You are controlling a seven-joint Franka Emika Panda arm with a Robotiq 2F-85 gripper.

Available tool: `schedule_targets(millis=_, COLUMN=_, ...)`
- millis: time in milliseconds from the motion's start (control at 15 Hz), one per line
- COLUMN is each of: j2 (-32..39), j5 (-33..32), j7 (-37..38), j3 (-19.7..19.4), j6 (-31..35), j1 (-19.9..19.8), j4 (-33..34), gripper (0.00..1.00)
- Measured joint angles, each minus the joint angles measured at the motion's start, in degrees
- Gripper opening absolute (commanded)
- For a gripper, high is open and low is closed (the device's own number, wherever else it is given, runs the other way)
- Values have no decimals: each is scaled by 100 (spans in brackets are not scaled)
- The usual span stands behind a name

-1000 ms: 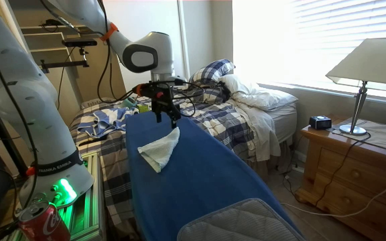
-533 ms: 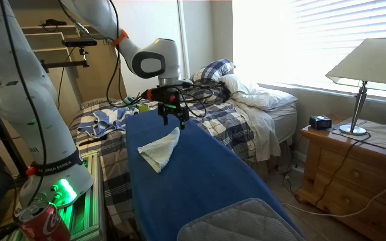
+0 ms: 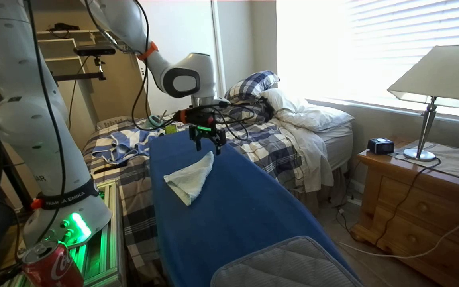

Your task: Place the orange object on the cloth then fold the cloth corner to corner twice

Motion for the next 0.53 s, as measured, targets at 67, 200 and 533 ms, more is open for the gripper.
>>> schedule_targets(millis=67, j2=40, j5=0, j7=-4, j3=31, j6=26, j1=0, j4=20, gripper=56)
schedule_targets(millis=200, j2=99, j5=0, j7=-12, j3=72, j6=59, j1=-1, j4=69, gripper=41)
schedule_targets(millis=533, j2=156, j5=0, j7=-22, j3=93, j6=95, j1=-10, j4=146, gripper=7)
